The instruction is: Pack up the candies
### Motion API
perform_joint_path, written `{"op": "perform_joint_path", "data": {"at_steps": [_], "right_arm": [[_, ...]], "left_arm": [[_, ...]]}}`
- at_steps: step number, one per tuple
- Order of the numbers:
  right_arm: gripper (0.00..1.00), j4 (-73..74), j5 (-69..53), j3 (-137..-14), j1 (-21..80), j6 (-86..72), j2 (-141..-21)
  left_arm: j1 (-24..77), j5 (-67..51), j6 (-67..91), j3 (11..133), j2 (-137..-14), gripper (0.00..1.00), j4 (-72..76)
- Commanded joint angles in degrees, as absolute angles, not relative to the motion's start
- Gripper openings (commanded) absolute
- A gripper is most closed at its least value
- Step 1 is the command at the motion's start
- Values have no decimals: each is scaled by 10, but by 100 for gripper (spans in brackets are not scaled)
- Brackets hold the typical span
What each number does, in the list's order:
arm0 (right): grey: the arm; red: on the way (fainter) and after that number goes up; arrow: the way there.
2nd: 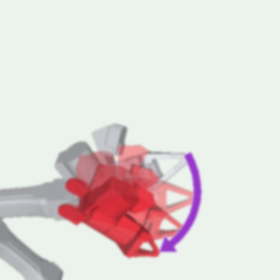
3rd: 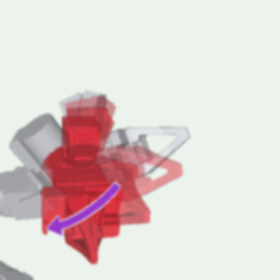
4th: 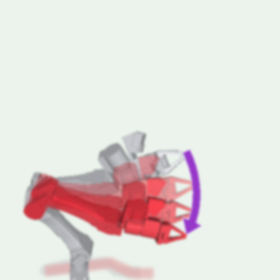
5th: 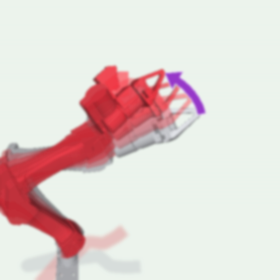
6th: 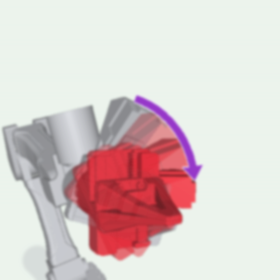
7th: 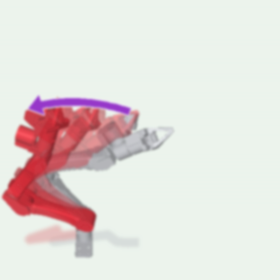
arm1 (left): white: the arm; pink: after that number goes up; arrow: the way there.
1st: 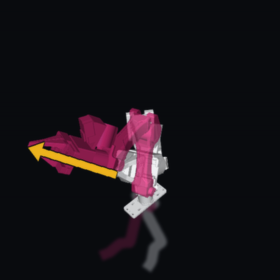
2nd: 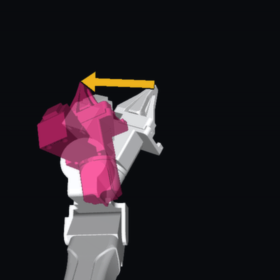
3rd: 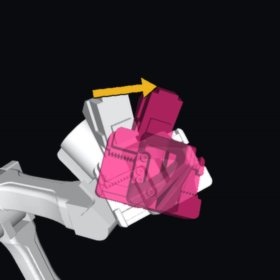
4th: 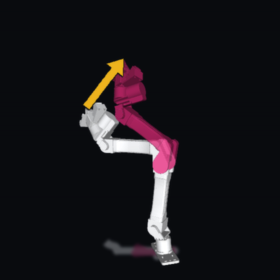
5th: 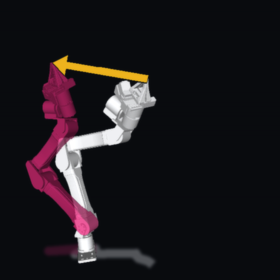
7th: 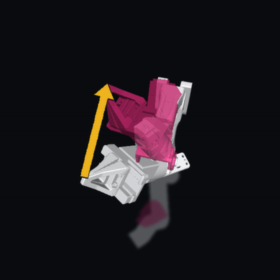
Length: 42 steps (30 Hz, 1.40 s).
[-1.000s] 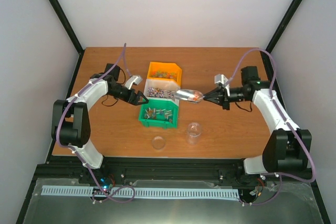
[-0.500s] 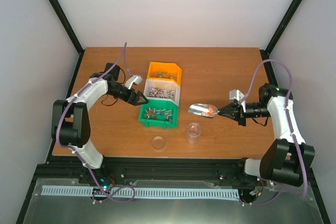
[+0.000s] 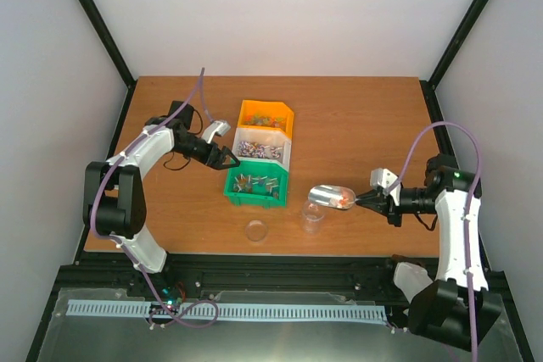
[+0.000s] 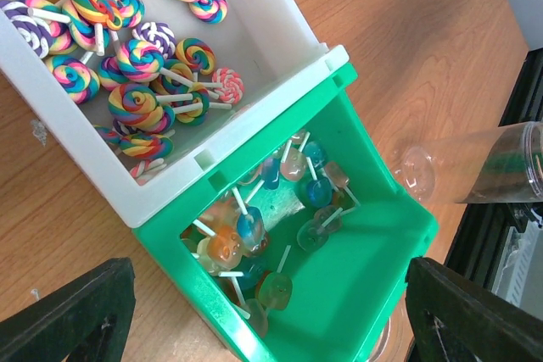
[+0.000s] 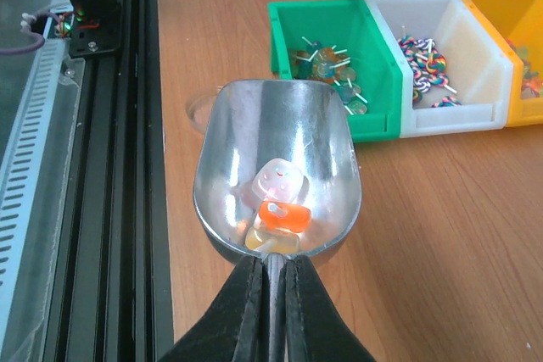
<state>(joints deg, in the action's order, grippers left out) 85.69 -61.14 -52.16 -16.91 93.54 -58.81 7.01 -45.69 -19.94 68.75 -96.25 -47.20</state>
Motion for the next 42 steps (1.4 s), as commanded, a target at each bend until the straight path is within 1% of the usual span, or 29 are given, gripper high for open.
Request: {"op": "perform_joint_path", "data": {"at_steps": [1,10,25,42], "right_arm": [[3,861,-597,-509,-174,906,-558],[3,862,-532,-515,-174,865,-515],[3,863,-493,-543,-170,845,-533],[3,862,-450,-591,-99,813,-556]], "left_arm": [[66,-476,-218,708,-954,89,-470],[66,-482,-212,711,-952,89,-467],[66,-484,-207,715,-963,89,-461],[66,-493,-201,732,-985,89,-455]]}}
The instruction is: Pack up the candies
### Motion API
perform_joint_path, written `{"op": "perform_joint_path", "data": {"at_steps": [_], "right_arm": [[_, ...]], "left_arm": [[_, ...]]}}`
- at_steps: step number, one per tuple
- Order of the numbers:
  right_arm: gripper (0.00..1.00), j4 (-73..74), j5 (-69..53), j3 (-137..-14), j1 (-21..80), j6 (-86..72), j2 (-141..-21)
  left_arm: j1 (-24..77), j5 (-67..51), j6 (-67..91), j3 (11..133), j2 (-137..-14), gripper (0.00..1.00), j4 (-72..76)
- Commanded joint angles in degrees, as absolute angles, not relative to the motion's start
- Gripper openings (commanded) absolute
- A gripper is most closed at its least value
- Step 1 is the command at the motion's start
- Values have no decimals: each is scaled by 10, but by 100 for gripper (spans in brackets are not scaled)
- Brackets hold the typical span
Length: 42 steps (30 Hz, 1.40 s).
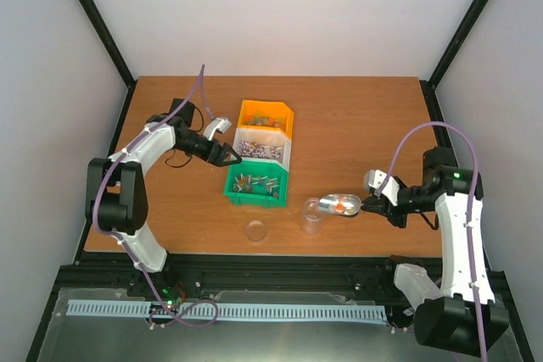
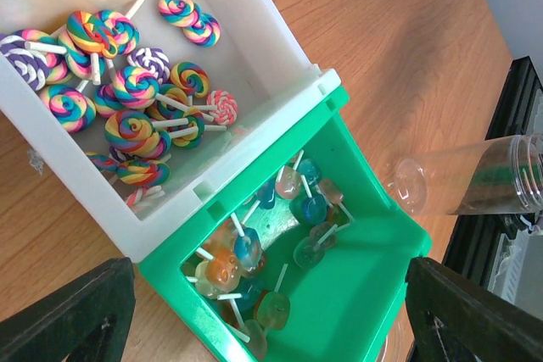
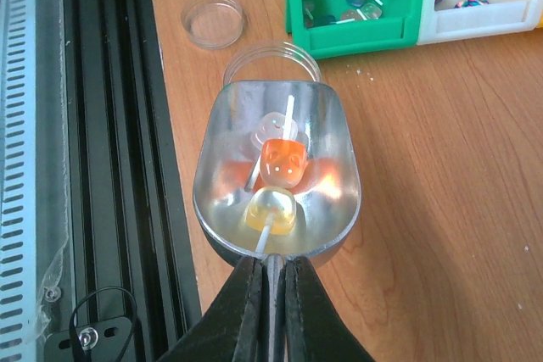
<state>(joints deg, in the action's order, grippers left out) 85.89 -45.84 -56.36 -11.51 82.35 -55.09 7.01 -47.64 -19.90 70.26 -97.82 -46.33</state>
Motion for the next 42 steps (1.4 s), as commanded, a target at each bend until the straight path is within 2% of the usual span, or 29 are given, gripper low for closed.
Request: {"op": "perform_joint_path", "data": {"at_steps": [1,42], "right_arm": [[3,862,-448,-594,-96,813,-558],[3,820,-313,-654,59,684,-576]], "left_arm": [[66,-494,-201,732,-985,88,-454],[66,-488,-197,731,-991,89,-452]]}}
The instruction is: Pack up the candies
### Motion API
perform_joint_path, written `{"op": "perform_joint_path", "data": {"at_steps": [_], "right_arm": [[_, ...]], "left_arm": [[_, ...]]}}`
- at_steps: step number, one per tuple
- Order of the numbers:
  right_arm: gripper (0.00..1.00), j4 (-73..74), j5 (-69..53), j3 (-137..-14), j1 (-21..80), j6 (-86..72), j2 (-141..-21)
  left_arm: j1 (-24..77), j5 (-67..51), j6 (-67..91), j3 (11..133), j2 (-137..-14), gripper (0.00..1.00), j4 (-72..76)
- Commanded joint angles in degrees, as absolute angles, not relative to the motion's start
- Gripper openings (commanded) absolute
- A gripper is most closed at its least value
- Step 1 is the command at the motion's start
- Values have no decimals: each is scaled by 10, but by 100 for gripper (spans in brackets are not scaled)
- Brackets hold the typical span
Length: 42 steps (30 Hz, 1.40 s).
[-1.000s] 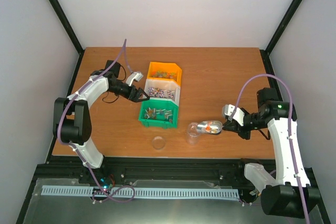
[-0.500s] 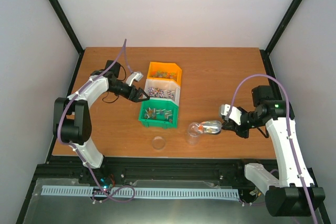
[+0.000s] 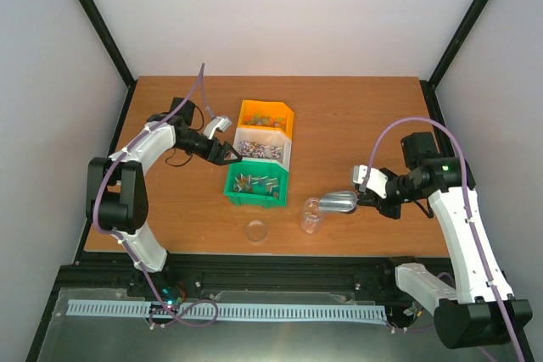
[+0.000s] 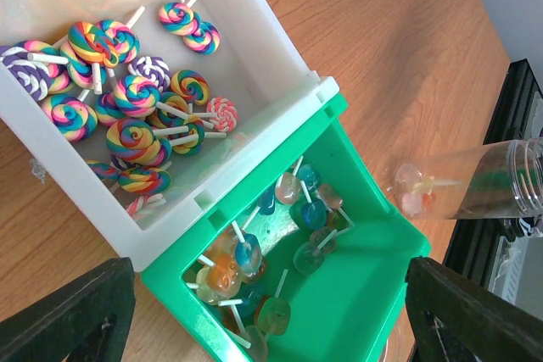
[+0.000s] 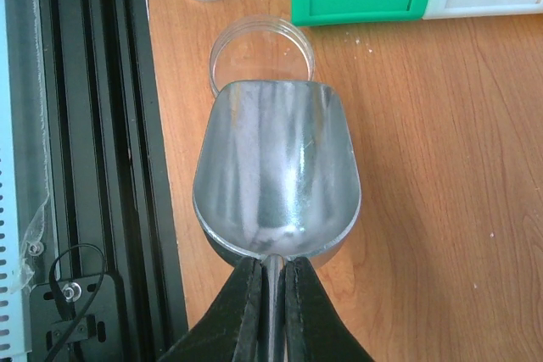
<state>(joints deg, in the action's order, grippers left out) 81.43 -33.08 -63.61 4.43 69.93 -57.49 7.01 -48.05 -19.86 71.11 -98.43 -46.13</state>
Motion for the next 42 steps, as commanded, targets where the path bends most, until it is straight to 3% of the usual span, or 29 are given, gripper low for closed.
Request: {"op": "perform_joint_path", "data": {"at_steps": [1,24,42], "right_arm": [[3,822,-308,-656,62,683,-578],[3,844,-230,-712,142,650,-597],[3,695,-371,-750,149,595,-661]], "left_arm": [[66,-488,-197,731,-991,89,-452],[66,-488,-194,735,-998,89,-450],[66,-454,-207,728,-988,88,-470]]}}
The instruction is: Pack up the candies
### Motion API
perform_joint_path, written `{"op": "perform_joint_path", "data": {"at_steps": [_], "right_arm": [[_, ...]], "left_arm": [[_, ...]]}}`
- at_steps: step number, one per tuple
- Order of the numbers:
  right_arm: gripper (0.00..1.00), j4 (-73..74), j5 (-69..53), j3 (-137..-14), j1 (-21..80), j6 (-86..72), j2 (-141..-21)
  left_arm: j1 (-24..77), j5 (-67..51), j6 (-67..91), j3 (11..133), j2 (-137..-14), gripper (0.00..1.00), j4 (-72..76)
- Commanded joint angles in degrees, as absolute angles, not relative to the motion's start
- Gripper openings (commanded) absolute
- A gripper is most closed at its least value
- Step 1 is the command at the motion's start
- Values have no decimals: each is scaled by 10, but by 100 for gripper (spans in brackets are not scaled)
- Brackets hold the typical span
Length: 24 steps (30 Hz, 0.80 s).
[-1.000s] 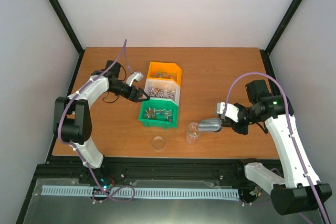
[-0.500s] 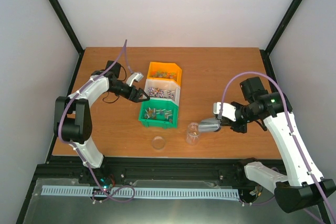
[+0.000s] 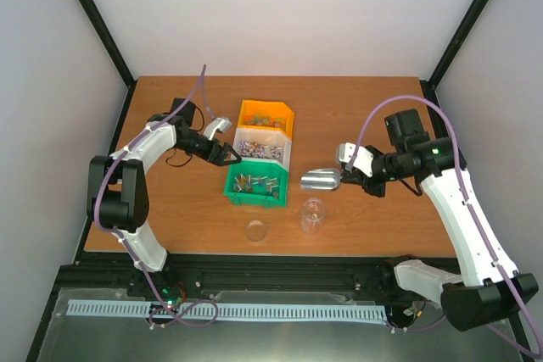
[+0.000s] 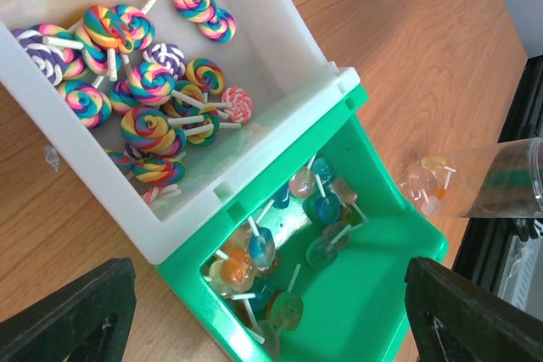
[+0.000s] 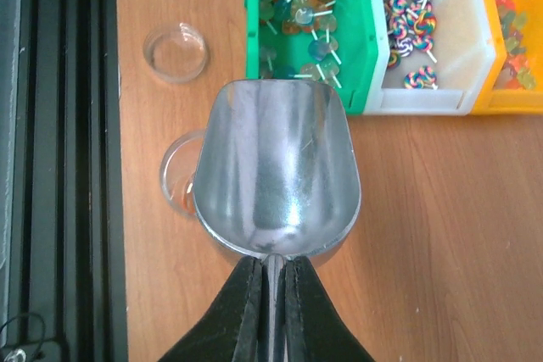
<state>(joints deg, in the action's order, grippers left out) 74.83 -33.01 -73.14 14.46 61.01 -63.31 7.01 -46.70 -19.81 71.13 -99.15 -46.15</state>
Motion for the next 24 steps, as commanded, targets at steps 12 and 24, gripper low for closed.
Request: {"op": "perform_joint_path", "data": {"at_steps": [12,24], "right_arm": [[3,620,-237,-788,271,517,-792],[3,586,-125,-830,353,455,-905]], "left_arm": [[66,-421,-212,720,-979,88,-470],[66,-416,-203,707,-982,87,-448]]}}
